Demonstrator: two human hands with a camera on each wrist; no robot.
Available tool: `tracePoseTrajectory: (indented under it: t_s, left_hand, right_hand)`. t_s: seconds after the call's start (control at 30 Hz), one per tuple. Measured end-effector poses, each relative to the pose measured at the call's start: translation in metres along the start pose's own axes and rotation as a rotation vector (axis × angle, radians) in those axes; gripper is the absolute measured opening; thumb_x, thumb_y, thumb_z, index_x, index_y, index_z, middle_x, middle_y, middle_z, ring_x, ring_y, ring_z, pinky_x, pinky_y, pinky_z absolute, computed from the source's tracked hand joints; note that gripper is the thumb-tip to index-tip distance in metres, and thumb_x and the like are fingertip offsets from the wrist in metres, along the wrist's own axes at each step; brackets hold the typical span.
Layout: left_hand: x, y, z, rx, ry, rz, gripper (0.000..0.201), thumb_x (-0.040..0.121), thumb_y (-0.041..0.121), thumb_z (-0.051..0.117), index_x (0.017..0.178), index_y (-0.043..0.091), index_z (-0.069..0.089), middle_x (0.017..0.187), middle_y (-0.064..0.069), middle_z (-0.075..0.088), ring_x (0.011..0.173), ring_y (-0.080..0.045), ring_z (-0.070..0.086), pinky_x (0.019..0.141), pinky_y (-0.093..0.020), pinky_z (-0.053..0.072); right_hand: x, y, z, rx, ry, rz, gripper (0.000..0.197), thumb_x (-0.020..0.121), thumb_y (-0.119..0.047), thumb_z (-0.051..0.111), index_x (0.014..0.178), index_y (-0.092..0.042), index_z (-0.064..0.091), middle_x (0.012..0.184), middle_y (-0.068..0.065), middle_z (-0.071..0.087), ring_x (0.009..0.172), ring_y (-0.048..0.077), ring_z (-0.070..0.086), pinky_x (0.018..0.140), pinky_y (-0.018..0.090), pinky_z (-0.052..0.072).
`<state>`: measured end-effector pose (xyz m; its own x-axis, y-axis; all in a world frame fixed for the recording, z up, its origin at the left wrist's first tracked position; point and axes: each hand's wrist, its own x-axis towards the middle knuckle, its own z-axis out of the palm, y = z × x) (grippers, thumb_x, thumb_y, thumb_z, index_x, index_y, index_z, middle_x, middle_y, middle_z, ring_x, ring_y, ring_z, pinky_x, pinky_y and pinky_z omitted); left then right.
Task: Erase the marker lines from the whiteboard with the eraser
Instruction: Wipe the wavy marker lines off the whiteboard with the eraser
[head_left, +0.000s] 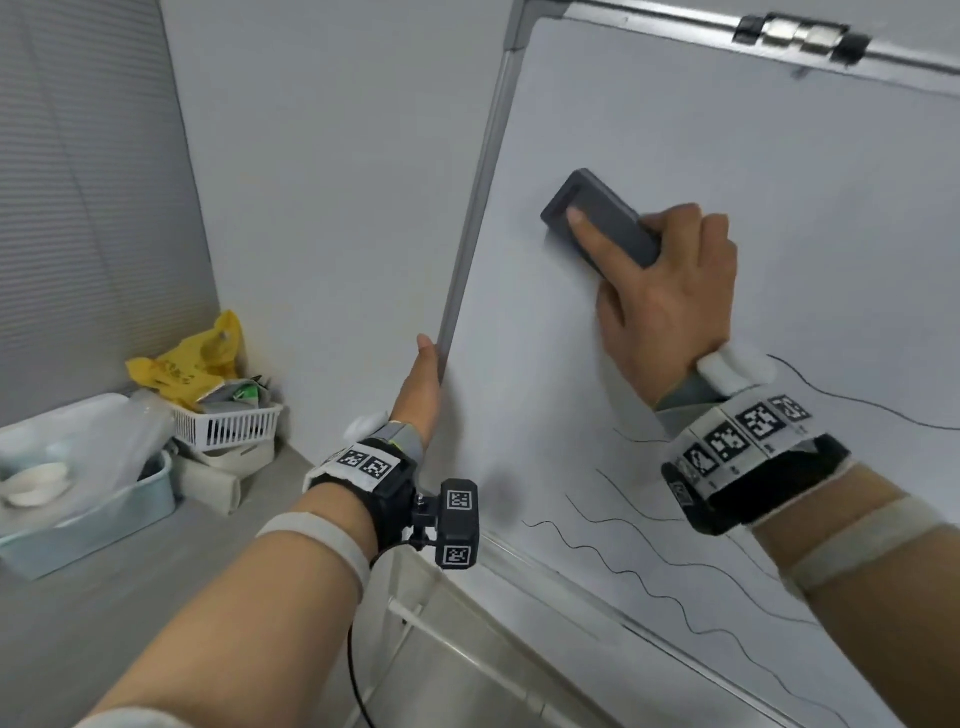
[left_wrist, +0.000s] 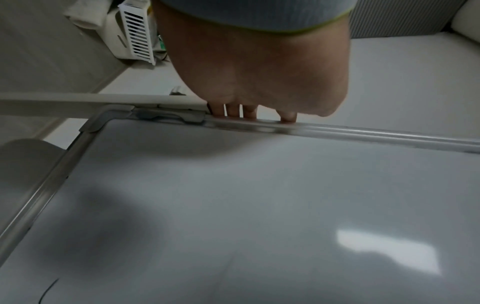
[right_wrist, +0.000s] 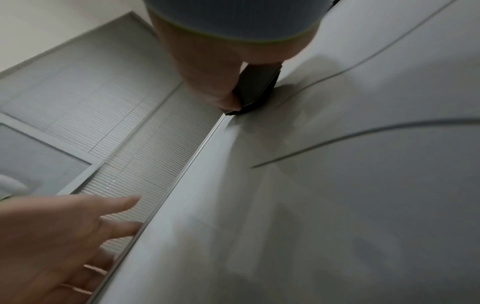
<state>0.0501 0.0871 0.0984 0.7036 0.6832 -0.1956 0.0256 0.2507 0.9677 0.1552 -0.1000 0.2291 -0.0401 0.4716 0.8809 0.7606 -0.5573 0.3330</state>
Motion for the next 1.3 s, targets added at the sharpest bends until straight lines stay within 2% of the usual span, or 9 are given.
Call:
tracePoseTrajectory:
  t_s: [0.13,0.27,0.37,0.5,0.7,0.87,0.97,1.13,1.3]
  left_hand:
    - [0.003,0.002,0.006,-0.007,0.059,-0.066,0.1,0.068,0.095,0.021,0.146,0.038,0.046,0.15,0.004,0.049,0.139,-0.025,0.044,0.118,-0.047,0.029]
    - [0.005,0.002,0.009,-0.02,0.107,-0.031,0.086,0.085,0.084,0.015,0.145,0.032,0.049,0.15,0.002,0.05,0.14,-0.026,0.044,0.119,-0.047,0.027]
    - [0.008,-0.002,0.006,-0.007,0.13,-0.038,0.08,0.092,0.076,0.015,0.147,0.029,0.046,0.153,0.003,0.045,0.143,-0.025,0.038,0.121,-0.045,0.022]
    - [0.009,-0.003,0.003,0.008,0.141,-0.054,0.076,0.095,0.072,0.016,0.15,0.026,0.041,0.157,0.002,0.039,0.147,-0.024,0.032,0.123,-0.043,0.018]
    - [0.009,0.002,0.013,0.028,0.145,-0.096,0.088,0.087,0.082,0.018,0.154,0.027,0.035,0.161,-0.004,0.032,0.148,-0.028,0.029,0.123,-0.046,0.018]
    - [0.012,-0.002,0.024,0.049,0.192,0.026,0.074,0.098,0.067,0.013,0.158,0.023,0.021,0.165,-0.001,0.022,0.152,-0.023,0.02,0.124,-0.044,0.01]
    - [0.019,-0.007,0.024,0.061,0.194,0.047,0.072,0.099,0.064,0.012,0.158,0.023,0.022,0.165,-0.002,0.022,0.151,-0.023,0.021,0.124,-0.045,0.011]
    - [0.025,-0.022,0.021,-0.011,0.188,0.032,0.1,0.076,0.085,0.017,0.156,0.026,0.03,0.162,0.001,0.029,0.15,-0.021,0.027,0.123,-0.046,0.018]
    - [0.018,-0.036,0.01,0.087,0.274,0.146,0.075,0.094,0.064,0.021,0.147,0.017,0.045,0.151,-0.004,0.046,0.14,-0.025,0.04,0.119,-0.038,0.023]
  right_hand:
    - [-0.048,-0.02,0.018,0.043,-0.074,-0.11,0.071,0.078,-0.003,0.063,0.143,-0.031,0.057,0.101,0.016,0.05,0.083,0.028,0.041,0.07,0.039,0.033]
    - [-0.164,-0.055,0.038,0.108,-0.443,-0.454,0.073,0.076,-0.011,0.073,0.144,-0.029,0.054,0.105,0.007,0.041,0.09,0.028,0.043,0.079,0.042,0.041]
    - [-0.206,-0.059,0.029,0.162,-0.586,-0.537,0.061,0.087,-0.012,0.056,0.144,-0.032,0.05,0.11,0.005,0.048,0.096,0.031,0.051,0.09,0.042,0.041]
    - [-0.169,-0.037,0.023,0.107,-0.456,-0.496,0.074,0.075,-0.006,0.064,0.142,-0.035,0.055,0.108,0.008,0.053,0.092,0.03,0.047,0.087,0.043,0.037]
    - [-0.035,0.021,-0.021,0.046,-0.068,-0.033,0.066,0.082,-0.006,0.062,0.139,-0.038,0.059,0.109,0.017,0.059,0.09,0.03,0.044,0.075,0.039,0.034]
    - [-0.044,0.017,-0.018,0.032,-0.002,0.038,0.069,0.08,-0.003,0.06,0.139,-0.038,0.06,0.108,0.018,0.059,0.088,0.03,0.044,0.075,0.039,0.033]
    - [-0.111,-0.012,0.004,0.081,-0.192,-0.126,0.075,0.077,0.002,0.058,0.142,-0.036,0.057,0.107,0.014,0.059,0.089,0.029,0.042,0.08,0.042,0.034]
    - [-0.241,-0.048,0.021,0.187,-0.646,-0.508,0.058,0.085,-0.011,0.06,0.139,-0.03,0.055,0.11,0.005,0.052,0.094,0.03,0.049,0.088,0.043,0.042]
    - [-0.251,-0.049,0.024,0.199,-0.661,-0.566,0.045,0.091,-0.013,0.054,0.132,-0.03,0.06,0.111,0.006,0.052,0.096,0.031,0.052,0.085,0.043,0.045]
